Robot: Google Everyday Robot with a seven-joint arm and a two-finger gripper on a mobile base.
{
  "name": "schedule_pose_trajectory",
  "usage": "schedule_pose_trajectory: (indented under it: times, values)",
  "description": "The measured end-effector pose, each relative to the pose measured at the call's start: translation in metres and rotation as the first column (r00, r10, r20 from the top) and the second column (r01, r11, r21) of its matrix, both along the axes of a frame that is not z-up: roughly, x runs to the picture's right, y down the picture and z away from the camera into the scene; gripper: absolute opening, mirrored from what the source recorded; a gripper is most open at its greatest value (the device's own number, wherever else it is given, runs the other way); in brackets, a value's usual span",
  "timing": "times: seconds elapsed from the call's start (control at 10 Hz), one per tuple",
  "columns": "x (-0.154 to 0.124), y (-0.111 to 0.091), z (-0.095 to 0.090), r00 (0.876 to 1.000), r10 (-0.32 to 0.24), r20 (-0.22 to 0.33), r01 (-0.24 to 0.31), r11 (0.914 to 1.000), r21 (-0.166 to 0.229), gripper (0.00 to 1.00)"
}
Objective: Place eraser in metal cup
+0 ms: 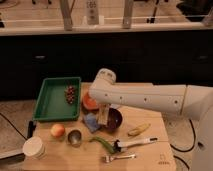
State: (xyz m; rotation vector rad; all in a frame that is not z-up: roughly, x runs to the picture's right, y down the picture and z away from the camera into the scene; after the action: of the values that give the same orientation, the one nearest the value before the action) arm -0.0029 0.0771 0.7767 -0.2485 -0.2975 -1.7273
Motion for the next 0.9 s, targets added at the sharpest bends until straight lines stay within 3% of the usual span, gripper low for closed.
schedule_pose_trajectory:
  times: [0.1,0.3,0.4,0.7,0.9]
  values:
    - [-0.0033,0.0015,-0.0020,1.000,-0.019,0.009,0.019,0.9998,-0.001,0.23]
    - [-0.0018,0.0032,-0.0039,0.999,-0.045,0.021,0.045,0.9990,-0.004,0.24]
    - [-0.0021,0.0041,-0.0055,0.997,-0.067,0.032,0.067,0.9978,-0.004,0.35]
    - [0.0030,0.0082,-0.0092,0.994,-0.101,0.046,0.101,0.9948,-0.008,0.40]
    - [-0.0019,0.0082,-0.0109,0.990,-0.125,0.064,0.126,0.9920,-0.007,0.57]
